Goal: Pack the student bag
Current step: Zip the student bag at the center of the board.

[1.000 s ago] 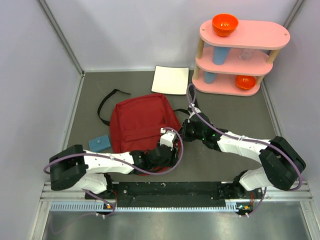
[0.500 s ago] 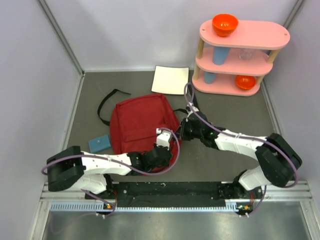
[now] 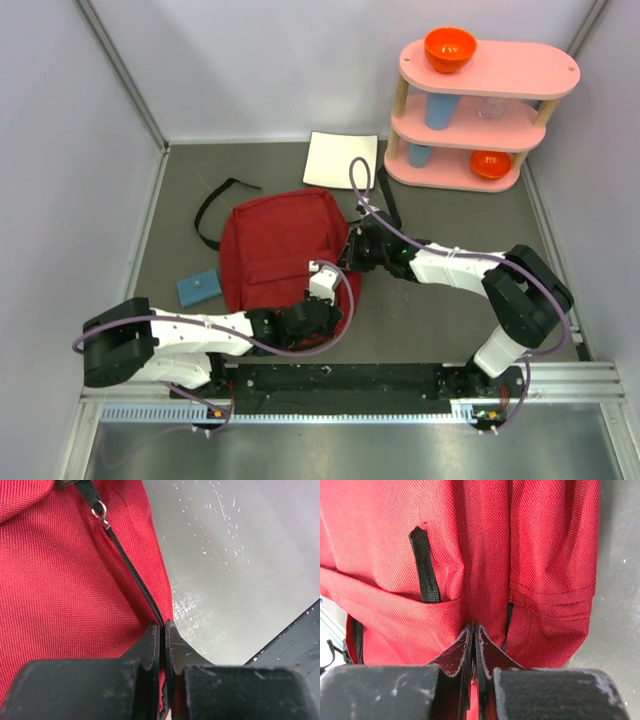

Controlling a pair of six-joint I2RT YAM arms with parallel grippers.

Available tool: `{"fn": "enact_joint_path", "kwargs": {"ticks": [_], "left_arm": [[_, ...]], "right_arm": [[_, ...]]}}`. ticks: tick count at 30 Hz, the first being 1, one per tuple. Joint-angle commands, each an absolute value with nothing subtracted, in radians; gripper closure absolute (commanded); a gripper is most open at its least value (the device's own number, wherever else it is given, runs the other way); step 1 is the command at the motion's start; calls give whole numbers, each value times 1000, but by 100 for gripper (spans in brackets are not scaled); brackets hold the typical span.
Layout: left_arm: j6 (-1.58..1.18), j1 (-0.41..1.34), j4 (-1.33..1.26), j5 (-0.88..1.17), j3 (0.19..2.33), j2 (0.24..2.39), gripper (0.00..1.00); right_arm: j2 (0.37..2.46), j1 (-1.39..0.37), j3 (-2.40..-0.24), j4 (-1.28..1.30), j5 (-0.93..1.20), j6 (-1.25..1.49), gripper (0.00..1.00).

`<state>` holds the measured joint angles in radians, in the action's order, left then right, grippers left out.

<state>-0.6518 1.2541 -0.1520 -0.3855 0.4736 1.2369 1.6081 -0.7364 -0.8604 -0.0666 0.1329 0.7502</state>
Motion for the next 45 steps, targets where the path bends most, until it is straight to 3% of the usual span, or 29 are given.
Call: {"fn": "enact_joint_path", "kwargs": {"ticks": [1, 13, 22, 30, 36, 37, 38, 41, 42, 45], "left_arm": [[-649, 1316, -158, -264, 476, 1226, 100], [-624, 1331, -69, -291, 463, 1026, 100], [-638, 1331, -5, -212, 408, 937, 100], [-641, 1331, -5, -184, 390, 954, 100], [-604, 1332, -37, -141, 448, 1037, 99], [-591, 1331, -35, -141, 478, 1054, 91], [-585, 1331, -23, -140, 498, 1068, 75], [-560, 1331, -11, -140, 555, 1097, 63], [-555, 1331, -8, -161, 566, 1088, 51], [-537, 1331, 34, -213, 609, 1048, 36]], "right_arm": [[1629, -709, -942, -138, 41, 730, 100], [1580, -706, -818, -170, 0, 730, 100], [1586, -649, -877, -169, -20, 718, 100], [1595, -617, -899, -169, -15, 698, 100], [1467, -584, -790, -172, -52, 721, 100], [1421, -584, -761, -167, -73, 719, 100], [1396, -583, -744, -152, -87, 718, 100], [1309, -574, -681, -114, -121, 718, 100], [1286, -569, -664, -110, -129, 718, 100], [1229, -560, -611, -78, -144, 730, 100]]}}
